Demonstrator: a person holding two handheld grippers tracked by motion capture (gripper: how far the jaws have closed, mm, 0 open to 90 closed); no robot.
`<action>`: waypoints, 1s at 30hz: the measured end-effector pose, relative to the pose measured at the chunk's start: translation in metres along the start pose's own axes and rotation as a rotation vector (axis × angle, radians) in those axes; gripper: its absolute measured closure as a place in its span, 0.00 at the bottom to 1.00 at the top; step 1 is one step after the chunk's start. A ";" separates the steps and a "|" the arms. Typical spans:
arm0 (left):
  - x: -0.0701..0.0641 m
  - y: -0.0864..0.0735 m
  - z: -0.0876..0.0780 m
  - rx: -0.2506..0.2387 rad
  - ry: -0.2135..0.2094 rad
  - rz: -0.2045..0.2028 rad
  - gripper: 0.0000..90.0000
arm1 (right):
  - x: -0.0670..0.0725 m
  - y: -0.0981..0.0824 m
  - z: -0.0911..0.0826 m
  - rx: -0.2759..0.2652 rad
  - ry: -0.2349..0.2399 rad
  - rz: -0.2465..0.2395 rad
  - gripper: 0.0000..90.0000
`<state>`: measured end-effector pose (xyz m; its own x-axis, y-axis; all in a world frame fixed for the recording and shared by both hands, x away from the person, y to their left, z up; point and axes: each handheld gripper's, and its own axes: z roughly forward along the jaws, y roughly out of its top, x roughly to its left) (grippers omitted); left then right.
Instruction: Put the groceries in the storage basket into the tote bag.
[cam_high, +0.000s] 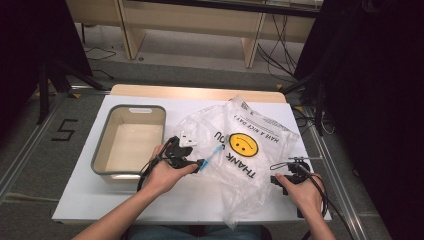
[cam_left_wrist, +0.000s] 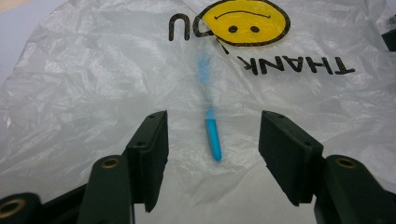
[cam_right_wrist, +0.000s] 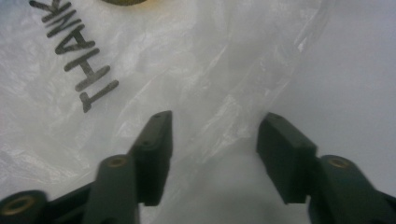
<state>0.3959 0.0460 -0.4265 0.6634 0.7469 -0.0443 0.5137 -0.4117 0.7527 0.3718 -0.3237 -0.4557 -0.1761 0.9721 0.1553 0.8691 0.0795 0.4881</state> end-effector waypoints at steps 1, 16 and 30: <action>0.000 0.000 0.000 0.001 0.000 0.000 0.47 | 0.000 0.000 0.001 0.013 0.003 0.003 0.61; 0.000 0.002 -0.001 -0.003 -0.002 -0.003 0.47 | -0.015 0.016 0.003 0.018 -0.016 -0.074 1.00; 0.002 0.005 0.002 0.044 0.050 0.016 0.43 | -0.040 0.060 0.022 -0.126 -0.200 -0.172 1.00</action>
<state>0.4014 0.0442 -0.4242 0.6446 0.7645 0.0015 0.5271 -0.4458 0.7235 0.4416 -0.3530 -0.4519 -0.2103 0.9720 -0.1050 0.7681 0.2308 0.5972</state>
